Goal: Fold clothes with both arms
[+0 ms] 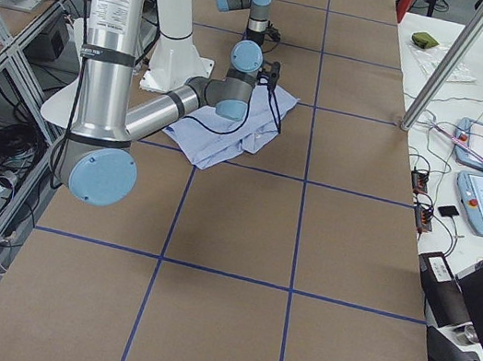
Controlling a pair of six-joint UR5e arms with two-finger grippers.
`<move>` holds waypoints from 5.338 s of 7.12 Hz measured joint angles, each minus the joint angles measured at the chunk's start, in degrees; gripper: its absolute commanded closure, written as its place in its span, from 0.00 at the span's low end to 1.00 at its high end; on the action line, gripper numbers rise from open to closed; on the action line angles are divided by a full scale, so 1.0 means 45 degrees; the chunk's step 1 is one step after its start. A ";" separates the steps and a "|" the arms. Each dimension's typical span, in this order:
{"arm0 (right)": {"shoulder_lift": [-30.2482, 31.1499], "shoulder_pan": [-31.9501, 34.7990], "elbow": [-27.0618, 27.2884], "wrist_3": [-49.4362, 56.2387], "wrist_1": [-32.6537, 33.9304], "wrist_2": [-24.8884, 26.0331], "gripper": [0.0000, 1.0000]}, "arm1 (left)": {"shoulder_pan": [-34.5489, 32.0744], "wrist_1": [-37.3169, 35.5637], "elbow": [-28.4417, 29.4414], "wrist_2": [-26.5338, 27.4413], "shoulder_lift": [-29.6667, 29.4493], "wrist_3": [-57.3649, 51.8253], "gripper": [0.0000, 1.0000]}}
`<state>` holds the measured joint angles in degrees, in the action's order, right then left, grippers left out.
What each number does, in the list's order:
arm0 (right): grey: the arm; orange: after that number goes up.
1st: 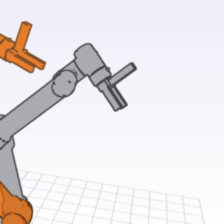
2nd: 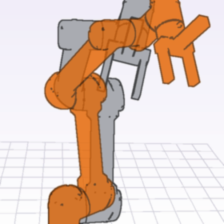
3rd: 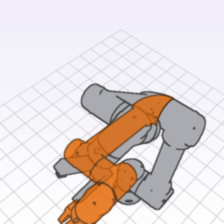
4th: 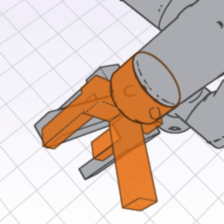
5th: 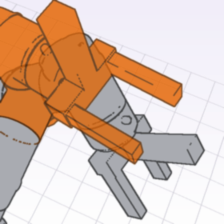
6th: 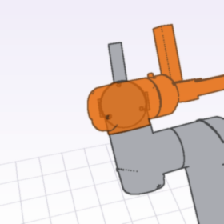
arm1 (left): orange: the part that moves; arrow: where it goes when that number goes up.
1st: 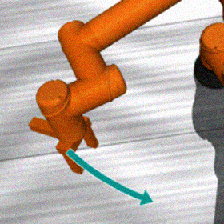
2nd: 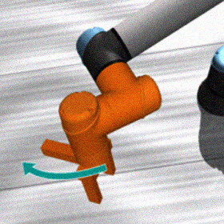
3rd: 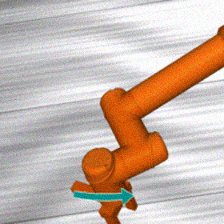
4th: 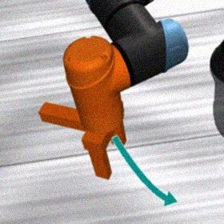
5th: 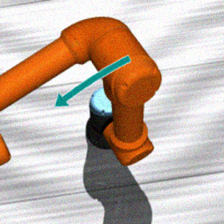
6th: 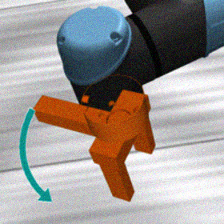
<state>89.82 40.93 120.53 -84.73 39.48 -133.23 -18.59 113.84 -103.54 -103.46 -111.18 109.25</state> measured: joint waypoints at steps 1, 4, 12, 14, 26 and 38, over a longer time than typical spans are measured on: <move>0.0000 0.0032 -0.0006 0.0001 0.0009 -0.0002 0.00 | 0.0012 -0.0003 0.0000 0.0002 0.0000 0.0000 0.77; 0.0013 0.0112 -0.0013 0.0002 0.0028 -0.0020 0.00 | 0.0057 -0.0004 -0.0049 -0.0036 -0.0034 -0.0004 1.00; 0.0017 0.1332 -0.0187 0.0020 0.0016 0.0125 0.00 | -0.4011 0.0117 0.2569 -0.0120 -0.2420 -0.2738 1.00; 0.0114 0.1570 -0.0201 0.0021 0.0019 0.0134 0.00 | -0.4913 0.1184 0.5394 -0.0045 -0.4207 -0.3860 1.00; -0.2624 0.1571 -0.1245 0.0852 0.4212 0.1294 0.00 | -0.6387 0.5368 0.7385 -0.0272 -0.4711 -0.5905 0.00; -0.8923 -0.1658 -0.8316 0.3405 0.9213 0.5930 0.00 | -0.5085 -0.0591 -0.1207 -0.2675 -0.1023 -0.6053 0.00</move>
<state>49.67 33.47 83.11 -69.41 80.94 -106.54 -41.47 111.18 -108.97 -115.50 -115.79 82.01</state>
